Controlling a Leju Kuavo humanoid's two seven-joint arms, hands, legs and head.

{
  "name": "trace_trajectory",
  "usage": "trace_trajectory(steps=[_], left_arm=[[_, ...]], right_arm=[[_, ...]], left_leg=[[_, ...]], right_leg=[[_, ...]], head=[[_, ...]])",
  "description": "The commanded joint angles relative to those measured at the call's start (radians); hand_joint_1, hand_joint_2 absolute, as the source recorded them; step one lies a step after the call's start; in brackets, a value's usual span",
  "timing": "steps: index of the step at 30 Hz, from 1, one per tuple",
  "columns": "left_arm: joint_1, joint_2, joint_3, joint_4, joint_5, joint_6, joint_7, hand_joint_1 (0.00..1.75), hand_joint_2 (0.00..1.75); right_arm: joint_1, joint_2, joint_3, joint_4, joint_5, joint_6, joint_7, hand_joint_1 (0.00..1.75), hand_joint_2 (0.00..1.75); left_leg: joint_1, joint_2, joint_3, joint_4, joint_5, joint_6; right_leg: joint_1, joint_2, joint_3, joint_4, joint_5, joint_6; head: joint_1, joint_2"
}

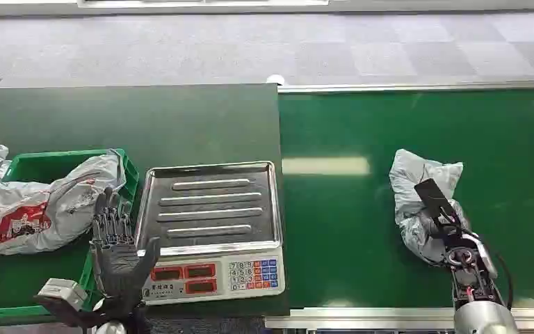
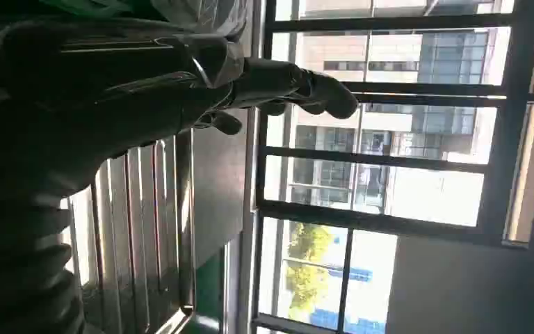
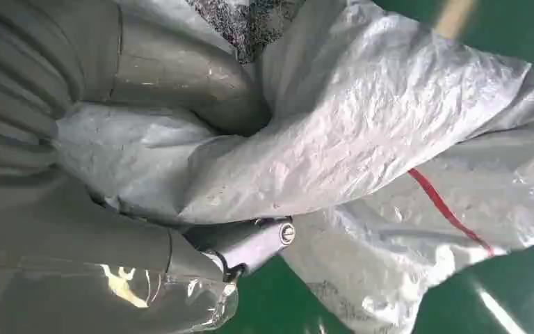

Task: Moved the parcel from conveyor to table for the left to box.

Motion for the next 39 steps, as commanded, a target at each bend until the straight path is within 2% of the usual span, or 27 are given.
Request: trace_trajectory(steps=[1,2,4,7,8,9,10,11,13,15,17,20,22,26,29,32,35,39], left_arm=[[0.011,0.004,0.013,0.006,-0.003,0.010,-0.005,0.00,1.75],[0.008,0.005,0.013,0.007,-0.003,0.010,-0.009,0.00,1.75],[-0.001,0.006,0.014,0.013,-0.004,0.009,-0.010,0.00,1.75],[-0.003,0.006,0.015,0.015,-0.004,0.009,-0.010,0.00,1.75],[-0.003,0.007,0.013,0.016,-0.005,0.007,-0.011,0.00,1.75],[-0.004,0.010,0.011,0.018,-0.008,0.003,-0.012,0.00,1.75],[-0.007,0.013,0.006,0.023,-0.013,0.000,-0.014,0.00,1.75],[-0.010,0.018,-0.001,0.032,-0.018,-0.006,-0.014,0.00,1.75],[-0.028,0.027,-0.017,0.063,-0.020,-0.015,-0.014,0.00,1.75],[-0.064,0.040,-0.043,0.112,-0.019,-0.020,-0.013,0.00,1.75],[-0.075,0.043,-0.052,0.128,-0.024,-0.014,-0.017,0.00,1.75],[-0.086,0.045,-0.078,0.142,-0.047,0.005,-0.024,0.00,1.75],[-0.097,0.042,-0.085,0.143,-0.046,0.011,-0.017,0.00,1.75],[-0.100,0.042,-0.086,0.143,-0.047,0.012,-0.013,0.00,1.75],[-0.138,0.040,-0.102,0.157,-0.056,0.008,-0.009,0.00,1.75],[-0.189,0.037,-0.112,0.163,-0.071,0.019,0.007,0.00,1.75],[-0.191,0.037,-0.100,0.151,-0.074,0.029,0.028,0.00,1.75],[-0.161,0.048,-0.094,0.170,-0.074,0.032,0.005,0.00,1.75]], right_arm=[[-0.042,0.056,-0.059,-0.037,-0.044,-0.138,-0.134,1.75,1.75],[-0.017,0.062,-0.022,-0.098,-0.010,-0.215,-0.161,1.75,1.75],[0.016,0.084,0.001,-0.180,-0.003,-0.224,-0.153,1.75,1.75],[0.027,0.087,0.005,-0.195,-0.003,-0.222,-0.146,1.75,1.75],[0.037,0.088,0.011,-0.217,-0.009,-0.221,-0.167,1.75,1.75],[0.064,0.101,0.020,-0.277,-0.036,-0.234,-0.230,1.75,1.75],[0.115,0.125,0.033,-0.378,-0.058,-0.273,-0.287,1.75,1.75],[0.169,0.143,0.041,-0.475,-0.073,-0.298,-0.301,1.75,1.75],[0.274,0.160,0.087,-0.643,-0.066,-0.351,-0.292,1.75,1.75],[0.337,0.177,0.117,-0.726,-0.084,-0.400,-0.289,1.75,1.75],[0.351,0.184,0.123,-0.738,-0.099,-0.412,-0.285,1.75,1.75],[0.367,0.239,0.121,-0.750,-0.026,-0.543,-0.266,1.75,1.75],[0.355,0.287,0.177,-0.768,-0.014,-0.545,-0.274,1.75,1.75],[0.347,0.298,0.192,-0.768,0.003,-0.558,-0.256,1.75,1.75],[0.349,0.340,0.293,-0.814,-0.030,-0.514,-0.319,1.75,1.75],[0.325,0.385,0.360,-0.858,0.025,-0.488,-0.250,1.75,1.75],[0.335,0.396,0.383,-0.892,0.018,-0.457,-0.243,1.75,1.75],[0.376,0.404,0.457,-0.928,0.006,-0.431,-0.326,1.75,1.75]], left_leg=[[-0.001,0.004,0.000,-0.001,0.000,0.000],[-0.001,0.003,0.000,0.000,0.000,0.000],[0.000,0.003,0.000,0.000,0.000,0.000],[0.000,0.002,0.000,-0.001,0.000,0.000],[0.000,0.003,0.000,-0.001,0.000,0.000],[0.000,0.002,0.000,-0.001,0.000,0.000],[0.000,0.002,0.000,-0.001,0.000,0.000],[0.000,0.002,-0.001,-0.001,0.000,0.000],[0.000,0.000,-0.001,-0.002,0.000,0.000],[0.000,-0.001,-0.001,-0.002,0.000,0.000],[0.000,-0.002,-0.001,-0.002,0.000,-0.001],[0.000,-0.001,-0.003,-0.001,0.000,0.000],[0.000,0.003,-0.002,-0.002,0.000,0.000],[0.000,0.003,-0.002,-0.002,0.000,0.000],[0.000,0.003,-0.002,-0.002,0.001,0.000],[0.000,0.004,-0.004,0.000,0.000,-0.001],[0.000,0.005,-0.003,-0.001,0.001,-0.001],[0.001,0.003,-0.001,-0.003,0.001,-0.001]], right_leg=[[0.000,0.004,-0.002,0.000,0.001,-0.001],[0.000,0.003,-0.001,0.000,0.000,0.000],[0.000,0.003,-0.002,0.000,0.001,-0.001],[0.000,0.003,-0.002,0.000,0.000,-0.001],[0.000,0.003,-0.002,-0.001,0.001,-0.001],[0.000,0.002,-0.002,0.000,0.000,0.000],[0.000,0.003,-0.002,-0.001,0.001,-0.001],[0.000,0.002,-0.003,0.000,0.000,-0.001],[0.001,0.001,-0.002,-0.001,0.000,-0.001],[0.000,-0.001,-0.002,-0.001,0.000,-0.001],[0.001,-0.002,-0.001,-0.002,-0.001,-0.001],[0.000,0.000,-0.003,-0.001,0.000,-0.001],[0.000,0.003,-0.005,0.000,0.000,-0.001],[0.000,0.003,-0.004,-0.001,0.001,-0.001],[0.000,0.003,-0.005,0.000,0.000,-0.001],[0.000,0.005,-0.007,0.002,0.000,-0.001],[0.001,0.005,-0.007,0.002,0.000,-0.002],[0.001,0.004,-0.003,-0.001,0.000,-0.001]], head=[[0.000,0.000],[0.000,0.000],[0.000,0.000],[0.000,0.000],[0.000,0.000],[0.000,0.000],[0.000,0.000],[0.000,0.000],[0.000,0.000],[0.000,0.000],[0.000,0.000],[0.000,0.000],[0.000,0.000],[0.000,0.000],[0.000,0.000],[0.000,0.000],[0.000,0.000],[0.000,0.000]])
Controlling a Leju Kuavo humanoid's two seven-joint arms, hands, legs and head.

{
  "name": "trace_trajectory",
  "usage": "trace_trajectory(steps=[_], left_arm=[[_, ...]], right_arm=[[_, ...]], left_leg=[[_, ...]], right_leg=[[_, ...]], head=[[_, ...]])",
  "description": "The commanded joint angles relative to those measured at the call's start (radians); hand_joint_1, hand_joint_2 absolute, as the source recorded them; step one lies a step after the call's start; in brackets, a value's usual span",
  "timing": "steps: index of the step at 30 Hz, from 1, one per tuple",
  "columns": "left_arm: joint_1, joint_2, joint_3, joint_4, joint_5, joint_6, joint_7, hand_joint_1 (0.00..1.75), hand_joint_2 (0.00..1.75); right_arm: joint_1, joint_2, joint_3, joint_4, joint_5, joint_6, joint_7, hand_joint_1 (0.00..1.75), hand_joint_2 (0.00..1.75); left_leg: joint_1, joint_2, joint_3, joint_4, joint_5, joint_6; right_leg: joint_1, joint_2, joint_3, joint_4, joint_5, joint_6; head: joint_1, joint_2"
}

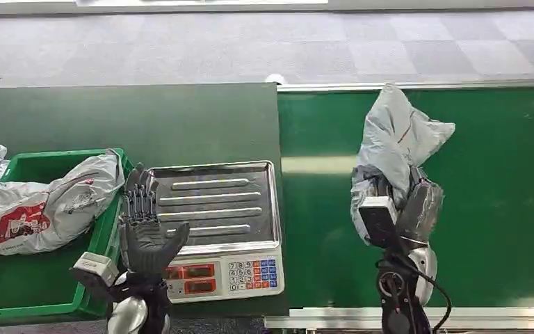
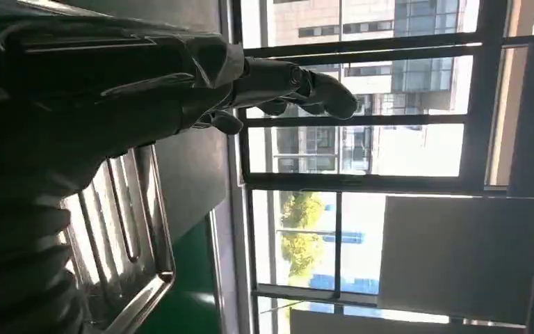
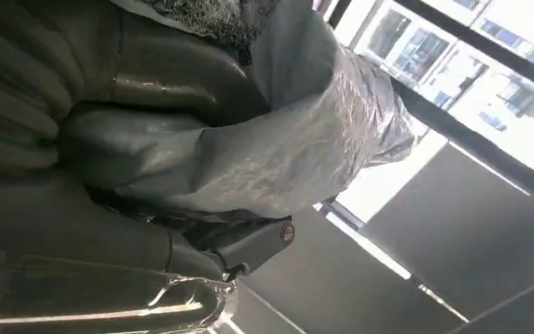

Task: Moved the parcel from conveyor to table for the left to box.

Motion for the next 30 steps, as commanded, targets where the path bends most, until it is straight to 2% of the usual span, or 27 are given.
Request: trace_trajectory(steps=[1,6,9,20,25,30], left_arm=[[-0.016,0.031,0.000,0.083,-0.003,0.011,-0.016,0.00,1.75],[-0.051,0.023,0.003,0.080,-0.002,0.038,-0.013,0.00,1.75],[-0.032,0.025,0.020,0.030,-0.022,0.091,-0.013,0.00,1.75],[0.052,0.008,0.110,-0.147,-0.024,0.135,-0.019,0.00,1.75],[0.033,0.003,0.130,-0.155,-0.037,0.133,-0.017,0.00,1.75],[-0.002,0.002,0.128,-0.139,-0.058,0.127,-0.014,0.00,1.75]], right_arm=[[0.002,0.048,0.174,-0.086,-0.011,0.048,-0.087,1.75,1.75],[-0.073,0.070,0.266,-0.032,-0.013,0.102,-0.072,1.75,1.75],[-0.102,0.085,0.323,0.025,-0.013,0.149,-0.067,1.75,1.75],[-0.146,0.086,0.364,0.146,-0.047,0.185,-0.082,1.75,1.75],[-0.197,0.085,0.400,0.220,-0.033,0.306,-0.018,1.75,1.75],[-0.248,0.093,0.444,0.319,-0.014,0.382,-0.022,1.75,1.75]], left_leg=[[0.000,0.002,0.003,-0.002,0.000,0.000],[0.000,0.004,0.000,0.000,0.000,0.000],[0.000,0.003,-0.001,0.000,0.000,0.000],[0.000,0.003,0.000,-0.001,0.000,-0.001],[0.000,0.002,-0.001,-0.001,0.000,-0.001],[0.000,0.002,0.000,-0.001,0.001,-0.001]], right_leg=[[0.000,0.002,0.002,-0.002,0.000,0.000],[0.000,0.004,-0.002,0.000,0.001,-0.001],[0.000,0.003,-0.002,0.001,0.001,0.000],[0.001,0.004,0.000,-0.001,0.001,0.000],[0.001,0.003,-0.001,0.000,0.001,-0.001],[0.001,0.002,-0.001,0.000,0.001,-0.001]], head=[[0.000,0.000],[0.000,0.000],[0.000,0.000],[0.000,0.000],[0.000,0.000],[0.000,0.000]])
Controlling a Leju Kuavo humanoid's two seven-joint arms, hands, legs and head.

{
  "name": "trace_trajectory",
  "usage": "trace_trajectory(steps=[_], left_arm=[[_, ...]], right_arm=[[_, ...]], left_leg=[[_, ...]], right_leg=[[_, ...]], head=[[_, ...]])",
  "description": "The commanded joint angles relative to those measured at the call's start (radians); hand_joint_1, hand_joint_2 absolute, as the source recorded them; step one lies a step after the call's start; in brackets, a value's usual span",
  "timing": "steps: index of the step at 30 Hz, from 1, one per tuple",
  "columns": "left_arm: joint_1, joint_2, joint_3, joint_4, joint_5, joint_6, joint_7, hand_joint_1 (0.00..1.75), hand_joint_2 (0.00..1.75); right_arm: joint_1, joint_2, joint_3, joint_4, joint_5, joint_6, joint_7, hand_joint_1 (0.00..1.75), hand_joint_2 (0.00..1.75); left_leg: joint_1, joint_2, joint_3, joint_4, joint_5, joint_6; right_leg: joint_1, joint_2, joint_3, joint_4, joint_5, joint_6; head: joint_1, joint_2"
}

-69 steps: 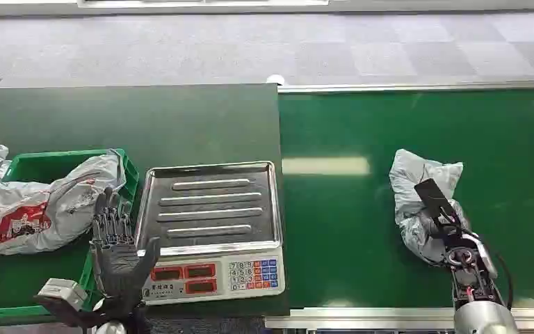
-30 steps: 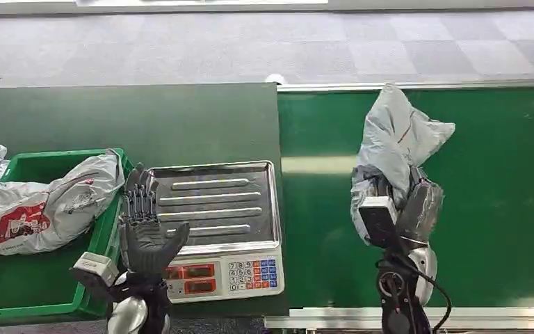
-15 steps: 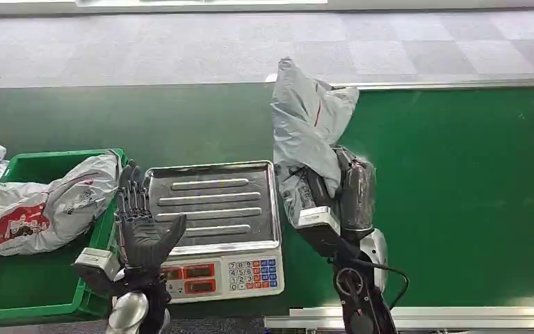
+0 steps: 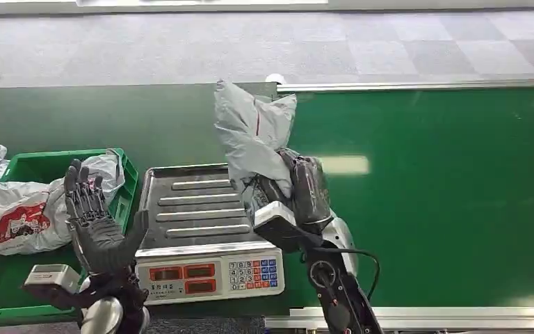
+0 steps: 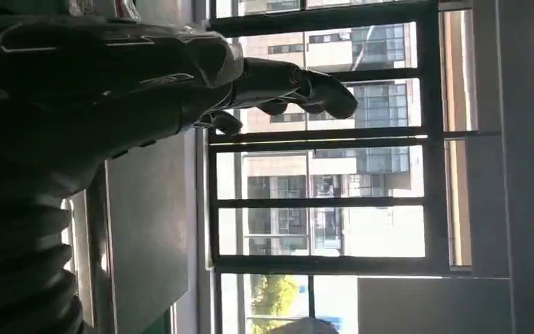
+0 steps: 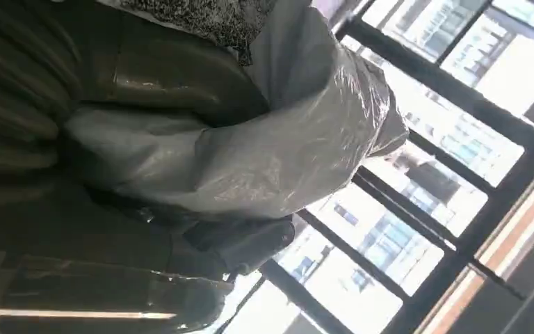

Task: Moved the parcel from conveyor to table for the left to box.

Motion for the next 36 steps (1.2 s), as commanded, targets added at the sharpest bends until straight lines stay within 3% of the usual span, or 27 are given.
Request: trace_trajectory(steps=[1,9,10,11,12,13,26,31,36], left_arm=[[-0.045,-0.005,0.040,0.018,-0.027,-0.008,0.012,0.00,1.75],[-0.049,0.003,0.045,0.029,-0.034,-0.008,0.023,0.00,1.75],[-0.051,0.007,0.044,0.032,-0.037,-0.009,0.025,0.00,1.75],[-0.053,0.008,0.045,0.037,-0.037,-0.007,0.025,0.00,1.75],[-0.053,0.008,0.045,0.037,-0.037,-0.007,0.025,0.00,1.75],[-0.056,0.009,0.045,0.042,-0.037,-0.007,0.025,0.00,1.75],[-0.050,0.008,0.028,0.057,-0.051,-0.025,0.029,0.00,1.75],[-0.078,0.018,-0.028,0.111,-0.131,-0.061,0.078,0.00,1.75],[-0.119,0.025,-0.116,0.193,-0.342,-0.137,0.187,0.00,1.75]], right_arm=[[-0.138,0.001,0.095,0.241,0.009,0.119,-0.002,1.75,1.75],[-0.185,0.018,0.109,0.329,-0.034,0.165,-0.020,1.75,1.75],[-0.192,0.021,0.099,0.333,-0.053,0.174,-0.030,1.64,1.75],[-0.198,0.020,0.097,0.333,-0.057,0.176,-0.032,0.68,1.75],[-0.198,0.020,0.097,0.333,-0.057,0.176,-0.032,0.19,1.75],[-0.200,0.021,0.092,0.329,-0.063,0.176,-0.031,0.00,1.75],[-0.156,0.008,0.035,0.233,-0.138,0.168,-0.062,0.00,1.75],[-0.097,0.000,-0.028,0.104,-0.265,0.182,-0.130,0.00,1.75],[0.009,-0.017,-0.084,-0.107,-0.355,0.079,-0.235,0.00,1.75]], left_leg=[[0.000,0.002,0.001,-0.001,0.000,0.000],[0.000,0.002,0.002,-0.001,0.000,0.000],[0.000,0.001,0.002,-0.002,0.001,0.000],[0.000,0.001,0.001,-0.001,0.000,0.000],[0.000,0.001,0.001,-0.001,0.001,0.000],[0.000,0.001,0.002,-0.002,0.001,0.000],[0.000,-0.001,0.002,-0.001,0.000,0.000],[0.000,-0.003,0.000,-0.001,0.001,0.000],[0.000,-0.007,0.001,-0.002,0.002,0.001]], right_leg=[[0.000,0.002,0.000,-0.001,0.001,0.000],[0.000,0.002,0.001,-0.001,0.001,0.000],[0.000,0.002,0.002,-0.002,0.001,0.000],[0.000,0.001,0.001,-0.001,0.001,0.000],[0.000,0.001,0.001,-0.001,0.001,0.000],[0.000,0.001,0.001,-0.002,0.001,0.000],[0.000,-0.001,0.001,-0.001,0.000,0.000],[0.000,-0.003,0.001,-0.001,0.000,0.000],[0.000,-0.007,0.002,-0.002,0.000,0.000]], head=[[0.000,0.000],[0.000,0.000],[0.000,0.000],[0.000,0.000],[0.000,0.000],[0.000,0.000],[0.000,0.000],[0.000,0.000],[0.000,0.000]])
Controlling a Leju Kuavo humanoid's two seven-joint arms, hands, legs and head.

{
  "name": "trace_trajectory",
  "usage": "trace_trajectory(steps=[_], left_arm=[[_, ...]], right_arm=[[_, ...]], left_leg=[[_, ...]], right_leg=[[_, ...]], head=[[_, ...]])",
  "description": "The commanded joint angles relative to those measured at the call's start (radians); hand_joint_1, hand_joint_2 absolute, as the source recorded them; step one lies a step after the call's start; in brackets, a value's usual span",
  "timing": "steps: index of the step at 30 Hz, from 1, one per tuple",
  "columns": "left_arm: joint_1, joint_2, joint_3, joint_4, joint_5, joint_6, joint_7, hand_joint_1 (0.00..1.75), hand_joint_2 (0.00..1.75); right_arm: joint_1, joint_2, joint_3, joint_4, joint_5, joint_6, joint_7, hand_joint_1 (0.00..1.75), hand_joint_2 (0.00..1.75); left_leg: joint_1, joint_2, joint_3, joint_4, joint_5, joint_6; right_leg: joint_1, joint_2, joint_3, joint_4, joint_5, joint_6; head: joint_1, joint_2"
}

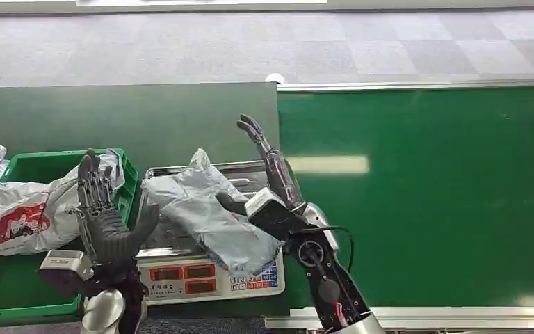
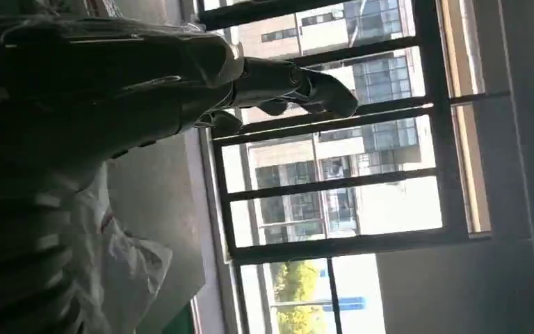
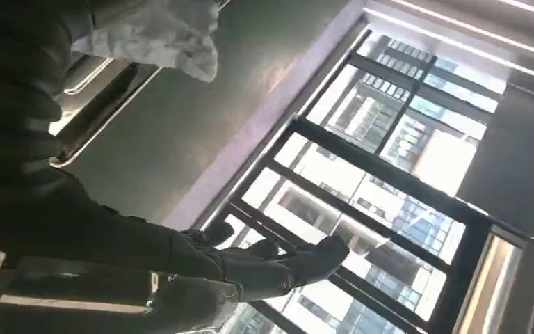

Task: Moved the parcel from conveyor to table for the left to box.

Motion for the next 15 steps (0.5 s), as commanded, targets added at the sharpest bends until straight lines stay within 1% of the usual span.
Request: trace_trajectory(steps=[1,2,4,5,6,7,8,10,11,12,13,14,15], left_arm=[[-0.076,0.021,-0.127,0.178,-0.205,-0.069,0.096,0.00,1.75],[-0.091,0.022,-0.143,0.196,-0.227,-0.074,0.087,0.00,1.75],[-0.114,0.022,-0.158,0.225,-0.262,-0.066,0.092,0.00,1.75],[-0.127,0.022,-0.170,0.240,-0.310,-0.046,0.099,0.00,1.75],[-0.135,0.025,-0.180,0.246,-0.337,-0.043,0.108,0.00,1.75],[-0.143,0.024,-0.188,0.255,-0.351,-0.044,0.115,0.00,1.75],[-0.160,0.036,-0.215,0.279,-0.436,-0.054,0.157,0.00,1.75],[-0.177,0.041,-0.227,0.312,-0.496,-0.052,0.202,0.00,1.75],[-0.193,0.041,-0.232,0.339,-0.550,-0.045,0.248,0.00,1.75],[-0.212,0.033,-0.219,0.374,-0.592,-0.029,0.300,0.00,1.75],[-0.212,0.033,-0.219,0.374,-0.592,-0.029,0.300,0.00,1.75],[-0.227,0.034,-0.213,0.399,-0.639,-0.009,0.337,0.00,1.75],[-0.238,0.038,-0.205,0.424,-0.705,0.007,0.401,0.00,1.75]], right_arm=[[0.129,-0.049,-0.098,-0.300,-0.110,-0.080,-0.100,0.00,1.75],[0.166,-0.041,-0.120,-0.391,-0.180,-0.133,-0.142,0.00,1.75],[0.197,-0.057,-0.114,-0.473,-0.240,-0.172,-0.142,0.00,1.75],[0.211,-0.080,-0.096,-0.541,-0.292,-0.238,-0.142,0.00,1.75],[0.219,-0.085,-0.095,-0.583,-0.311,-0.291,-0.142,0.00,1.75],[0.234,-0.097,-0.097,-0.613,-0.328,-0.301,-0.142,0.00,1.75],[0.249,-0.113,-0.100,-0.685,-0.379,-0.347,-0.142,0.00,1.75],[0.261,-0.123,-0.111,-0.717,-0.388,-0.356,-0.142,0.00,1.75],[0.267,-0.126,-0.120,-0.729,-0.382,-0.363,-0.142,0.00,1.75],[0.275,-0.125,-0.133,-0.743,-0.370,-0.373,-0.142,0.00,1.75],[0.275,-0.125,-0.133,-0.743,-0.370,-0.373,-0.142,0.00,1.75],[0.282,-0.122,-0.143,-0.738,-0.361,-0.368,-0.142,0.00,1.75],[0.289,-0.109,-0.164,-0.734,-0.386,-0.337,-0.142,0.00,1.75]], left_leg=[[0.000,-0.007,0.001,-0.002,0.001,0.001],[0.000,-0.004,0.000,-0.001,0.001,0.000],[0.000,-0.006,0.000,-0.001,0.001,0.000],[0.000,-0.008,0.000,-0.001,0.001,0.000],[0.000,-0.007,-0.001,0.000,0.001,0.000],[0.000,-0.008,0.000,-0.001,0.001,0.001],[0.000,-0.006,0.000,-0.001,0.001,0.000],[0.000,-0.007,0.000,-0.001,0.001,0.000],[0.000,-0.004,0.000,0.000,0.001,0.000],[0.000,-0.007,0.000,-0.001,0.002,0.001],[0.000,-0.006,0.000,-0.001,0.001,0.000],[0.000,-0.006,0.001,-0.002,0.002,0.001],[0.000,-0.003,0.002,-0.001,0.001,0.000]], right_leg=[[0.000,-0.007,0.004,-0.002,-0.001,0.000],[0.000,-0.004,0.001,-0.001,0.000,0.000],[0.000,-0.006,0.002,-0.001,-0.001,0.000],[0.000,-0.007,0.003,-0.002,-0.001,0.000],[0.000,-0.006,0.001,-0.001,-0.001,0.000],[0.000,-0.007,0.002,-0.002,-0.001,0.000],[0.000,-0.005,0.001,-0.001,-0.001,0.000],[0.000,-0.007,0.002,-0.001,-0.001,0.000],[0.000,-0.004,0.001,-0.001,0.000,0.000],[0.000,-0.007,0.002,-0.002,0.000,0.000],[0.000,-0.006,0.002,-0.002,0.000,0.000],[0.000,-0.006,0.003,-0.003,0.000,0.000],[0.000,-0.003,0.003,-0.002,0.000,0.000]], head=[[0.000,0.000],[0.000,0.000],[0.000,0.000],[0.000,0.000],[0.000,0.000],[0.000,0.000],[0.000,0.000],[0.000,0.000],[0.000,0.000],[0.000,0.000],[0.000,0.000],[0.000,0.000],[0.000,0.000]])
